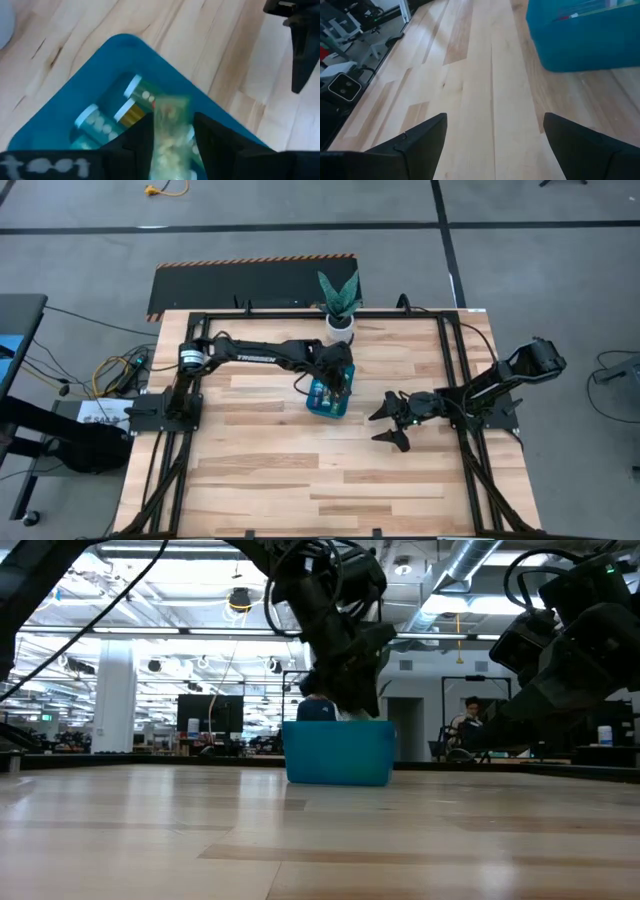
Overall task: Pick and place pill bottles into a basket
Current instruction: Put the yellow pill bottle into the bin, then return to Home Position
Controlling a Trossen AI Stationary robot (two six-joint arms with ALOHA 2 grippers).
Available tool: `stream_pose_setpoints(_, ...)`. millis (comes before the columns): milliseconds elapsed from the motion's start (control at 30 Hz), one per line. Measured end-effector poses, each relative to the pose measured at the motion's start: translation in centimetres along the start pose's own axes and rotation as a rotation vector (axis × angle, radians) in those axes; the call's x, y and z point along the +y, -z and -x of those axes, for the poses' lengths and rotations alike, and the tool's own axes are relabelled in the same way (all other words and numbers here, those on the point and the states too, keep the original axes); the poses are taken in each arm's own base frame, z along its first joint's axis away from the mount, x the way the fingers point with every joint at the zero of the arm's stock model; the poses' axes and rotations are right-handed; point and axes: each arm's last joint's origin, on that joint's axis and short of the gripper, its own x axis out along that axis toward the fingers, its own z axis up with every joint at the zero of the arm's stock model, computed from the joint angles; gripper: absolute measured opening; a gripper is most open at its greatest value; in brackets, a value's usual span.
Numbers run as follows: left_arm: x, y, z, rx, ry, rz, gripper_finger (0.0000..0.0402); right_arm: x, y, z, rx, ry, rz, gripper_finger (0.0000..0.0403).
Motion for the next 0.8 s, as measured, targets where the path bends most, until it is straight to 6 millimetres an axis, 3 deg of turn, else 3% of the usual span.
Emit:
stream_pose_setpoints(467, -0.6, 0.3, 0.6, 0.056, 0.082, -0.073, 0.0207, 0.0, 0.0, 0.0, 0.004, 0.003, 0.003, 0.0327)
stream_pose_setpoints(633, -1.3, -0.6, 5.2, -0.030, 0.145, -0.130, 0.0211, 0.3, -0.7, 0.0, -0.078, -0.025, 0.080, 0.0327)
stream_pose_setpoints(800, -2.1, -2.1, 12.7, -0.296, 0.113, -0.170, 0.0211, 1.1, -2.7, 0.5, -0.292, -0.095, 0.279, 0.0327)
